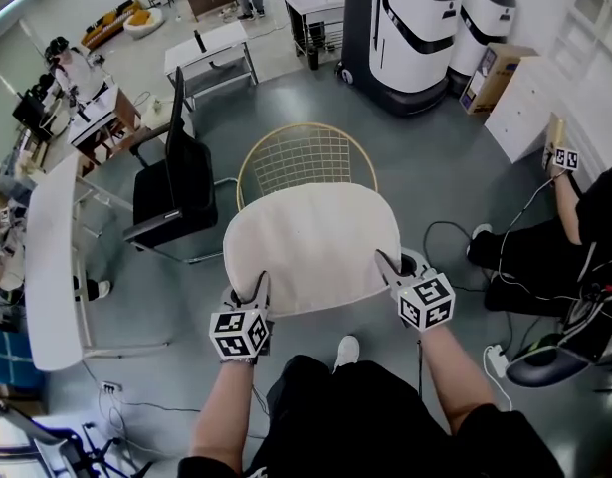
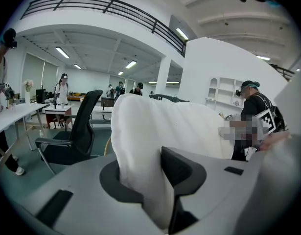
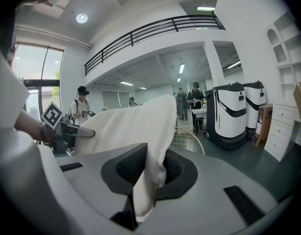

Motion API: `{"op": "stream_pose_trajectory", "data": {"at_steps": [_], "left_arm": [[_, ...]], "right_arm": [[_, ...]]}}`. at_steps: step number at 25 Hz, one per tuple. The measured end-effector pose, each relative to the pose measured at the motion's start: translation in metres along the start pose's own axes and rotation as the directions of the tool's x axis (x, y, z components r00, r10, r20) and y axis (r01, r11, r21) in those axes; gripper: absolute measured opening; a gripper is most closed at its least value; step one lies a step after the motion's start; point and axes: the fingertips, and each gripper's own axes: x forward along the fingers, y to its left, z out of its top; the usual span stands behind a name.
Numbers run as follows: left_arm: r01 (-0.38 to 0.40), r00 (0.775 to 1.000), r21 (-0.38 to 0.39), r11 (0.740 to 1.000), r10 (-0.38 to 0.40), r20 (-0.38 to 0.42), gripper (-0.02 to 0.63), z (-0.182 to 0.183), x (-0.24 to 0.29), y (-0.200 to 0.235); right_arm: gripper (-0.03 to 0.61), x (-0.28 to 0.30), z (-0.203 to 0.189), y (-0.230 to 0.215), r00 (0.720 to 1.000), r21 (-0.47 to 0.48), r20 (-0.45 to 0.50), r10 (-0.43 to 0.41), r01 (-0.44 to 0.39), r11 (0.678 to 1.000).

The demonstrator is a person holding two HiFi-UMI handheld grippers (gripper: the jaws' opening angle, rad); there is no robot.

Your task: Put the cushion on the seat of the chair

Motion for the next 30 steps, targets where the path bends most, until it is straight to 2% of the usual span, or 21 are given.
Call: {"op": "stream_pose_trajectory", "data": {"at_steps": [8,20,30], "left_arm": [[0.004,1.0,0.007,1.0,-0.004,-0.017,0.13,0.008,0.036,0.019],[0.045,0.997,0.0,0.999,-0.045,-0.07,0.137,0.0,0.115,0.067],[0.06,0.987,-0.02,0.998,-0.063,-0.145,0.14,-0.037,0.201,0.097]], "right_arm": [[0.057,0.036,0.0,-0.019,1.0,0.02,-0.02,-0.013,0.013,1.0],[0.057,0.111,-0.016,-0.046,0.996,0.036,-0.069,-0.058,0.061,0.997],[0.057,0.182,-0.059,-0.09,0.984,0.059,-0.156,-0.081,0.091,0.994]]}}
